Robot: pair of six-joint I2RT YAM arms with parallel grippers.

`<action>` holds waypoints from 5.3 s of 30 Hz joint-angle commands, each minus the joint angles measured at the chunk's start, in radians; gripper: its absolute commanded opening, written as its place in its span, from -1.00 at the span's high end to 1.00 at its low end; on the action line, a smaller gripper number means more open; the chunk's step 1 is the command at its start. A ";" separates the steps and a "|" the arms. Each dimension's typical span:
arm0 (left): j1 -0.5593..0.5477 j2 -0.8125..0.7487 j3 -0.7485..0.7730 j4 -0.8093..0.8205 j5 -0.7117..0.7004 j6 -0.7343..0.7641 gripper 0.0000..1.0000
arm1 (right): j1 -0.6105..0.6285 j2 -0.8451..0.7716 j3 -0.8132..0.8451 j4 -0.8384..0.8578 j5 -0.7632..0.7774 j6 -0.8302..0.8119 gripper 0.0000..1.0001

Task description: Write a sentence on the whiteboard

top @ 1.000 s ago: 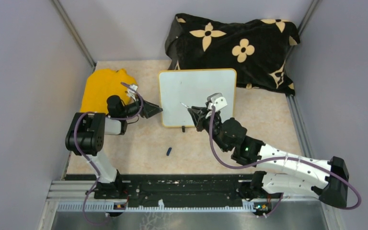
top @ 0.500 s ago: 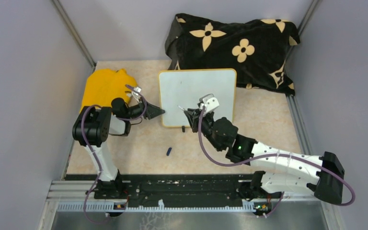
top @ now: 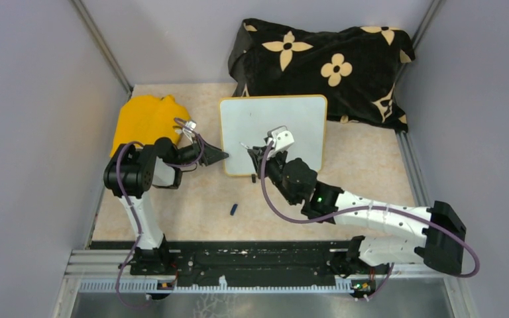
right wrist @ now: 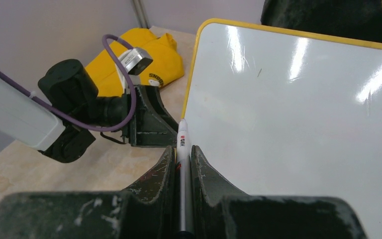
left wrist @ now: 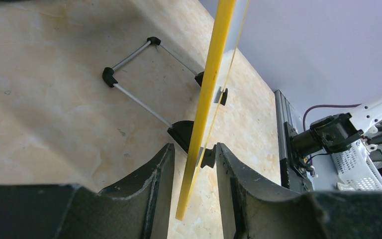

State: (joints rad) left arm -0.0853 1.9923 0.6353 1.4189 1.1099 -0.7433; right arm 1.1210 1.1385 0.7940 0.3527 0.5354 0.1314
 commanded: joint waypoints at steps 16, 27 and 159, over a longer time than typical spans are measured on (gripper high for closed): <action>-0.020 0.056 0.030 0.151 0.057 -0.058 0.35 | -0.046 0.160 0.187 0.031 0.156 0.048 1.00; -0.023 0.050 0.030 0.138 0.055 -0.040 0.62 | -0.091 0.276 0.290 -0.017 0.150 0.008 1.00; -0.014 0.049 0.028 0.091 0.033 0.002 1.00 | -0.227 0.262 0.218 0.011 -0.003 0.049 1.00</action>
State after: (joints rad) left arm -0.1001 2.0346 0.6540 1.5017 1.1469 -0.7471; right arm 0.9092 1.4128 0.9993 0.3157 0.5095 0.2066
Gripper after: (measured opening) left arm 0.147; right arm 0.105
